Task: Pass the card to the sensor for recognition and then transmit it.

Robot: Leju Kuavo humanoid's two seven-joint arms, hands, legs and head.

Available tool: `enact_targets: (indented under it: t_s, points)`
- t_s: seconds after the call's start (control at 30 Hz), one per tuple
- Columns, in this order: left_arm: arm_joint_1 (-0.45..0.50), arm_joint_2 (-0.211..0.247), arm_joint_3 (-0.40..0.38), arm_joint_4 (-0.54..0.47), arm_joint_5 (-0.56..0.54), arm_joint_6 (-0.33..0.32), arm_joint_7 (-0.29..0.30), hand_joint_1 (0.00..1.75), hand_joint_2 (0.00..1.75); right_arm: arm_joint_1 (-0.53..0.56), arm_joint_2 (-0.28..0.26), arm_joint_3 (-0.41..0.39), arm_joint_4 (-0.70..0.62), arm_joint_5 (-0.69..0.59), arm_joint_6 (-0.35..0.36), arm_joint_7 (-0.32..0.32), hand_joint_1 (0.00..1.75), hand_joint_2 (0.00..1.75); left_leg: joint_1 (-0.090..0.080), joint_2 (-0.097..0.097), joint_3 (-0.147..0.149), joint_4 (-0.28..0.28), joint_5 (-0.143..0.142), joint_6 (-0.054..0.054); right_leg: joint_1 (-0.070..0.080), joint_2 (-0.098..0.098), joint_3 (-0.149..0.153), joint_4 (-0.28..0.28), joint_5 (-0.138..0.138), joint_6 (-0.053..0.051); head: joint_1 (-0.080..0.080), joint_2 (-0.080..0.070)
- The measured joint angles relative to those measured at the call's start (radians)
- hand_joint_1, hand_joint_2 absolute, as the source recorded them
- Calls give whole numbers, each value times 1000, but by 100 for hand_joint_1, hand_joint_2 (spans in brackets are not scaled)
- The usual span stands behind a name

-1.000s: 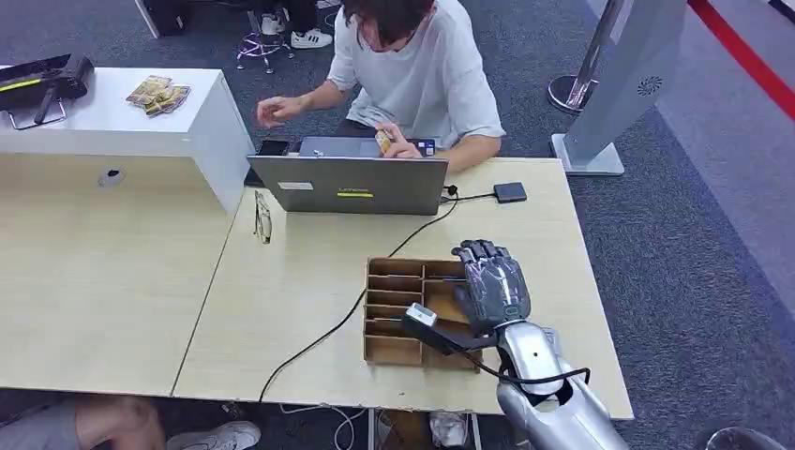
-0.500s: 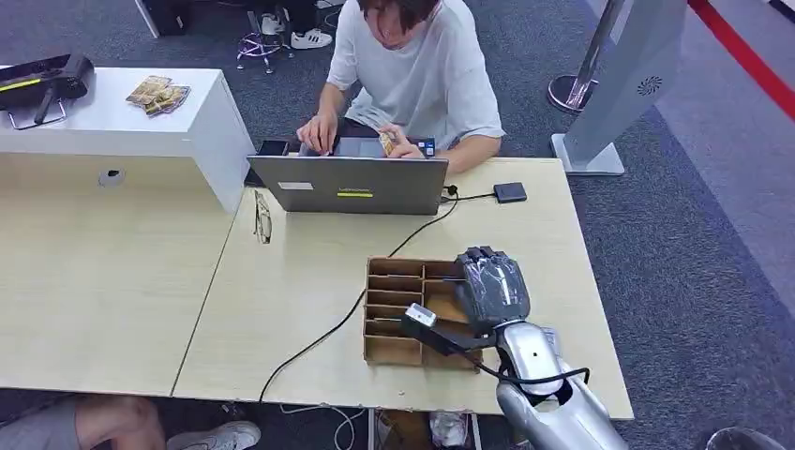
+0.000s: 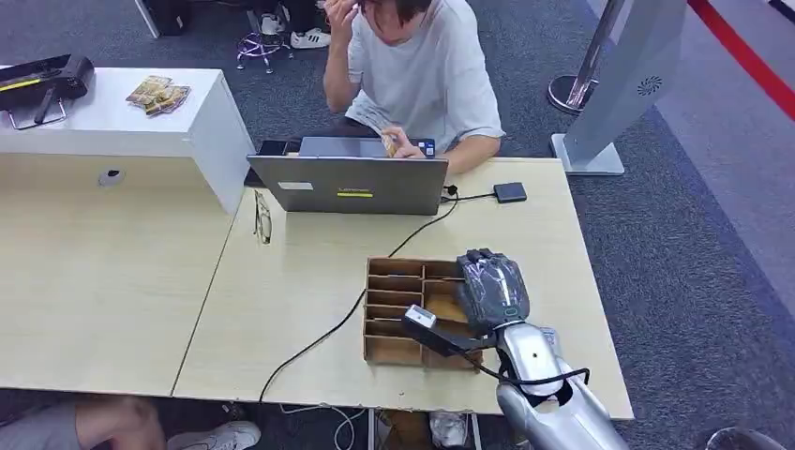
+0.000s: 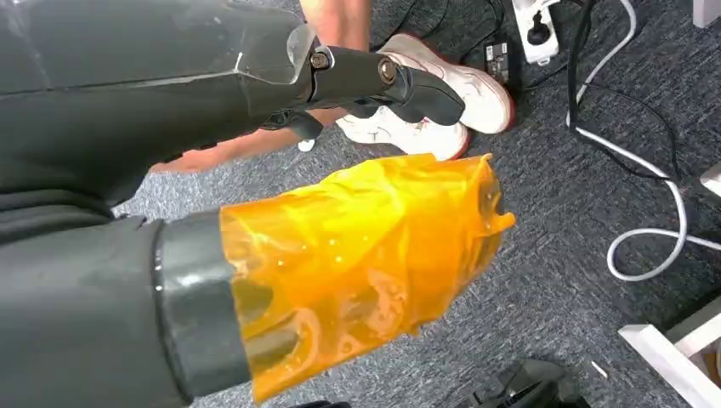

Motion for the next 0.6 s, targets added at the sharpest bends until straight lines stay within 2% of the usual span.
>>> enact_targets:
  t_s: [0.17,0.2,0.23,0.33,0.4,0.5,0.6]
  points:
    - [0,0,0,0,0,0,0,0,0,0,0,0,0,0,0,0,108,175,0,0,0,0,0,0,0,0,0,0,0,0,0,0]
    - [0,0,0,0,0,0,0,0,0,0,0,0,0,0,0,0,112,175,0,0,0,0,0,0,0,0,0,0,0,0,0,0]
    - [0,0,0,0,0,0,0,0,0,0,0,0,0,0,0,0,133,175,0,0,0,0,0,0,0,0,0,0,0,0,0,0]
    - [0,0,0,0,0,0,0,0,0,0,0,0,0,0,0,0,147,175,0,0,0,0,0,0,0,0,0,0,0,0,0,0]
    - [0,0,0,0,0,0,0,0,0,0,0,1,0,0,0,0,154,175,0,0,0,0,0,0,0,0,0,0,0,0,0,0]
    - [0,0,0,0,2,0,0,0,0,0,0,1,0,0,0,0,148,175,0,0,0,0,0,0,0,0,0,0,0,0,0,0]
    - [0,0,0,0,2,1,0,0,0,0,0,1,0,0,0,0,159,175,0,0,0,0,0,0,0,0,0,0,0,0,0,0]
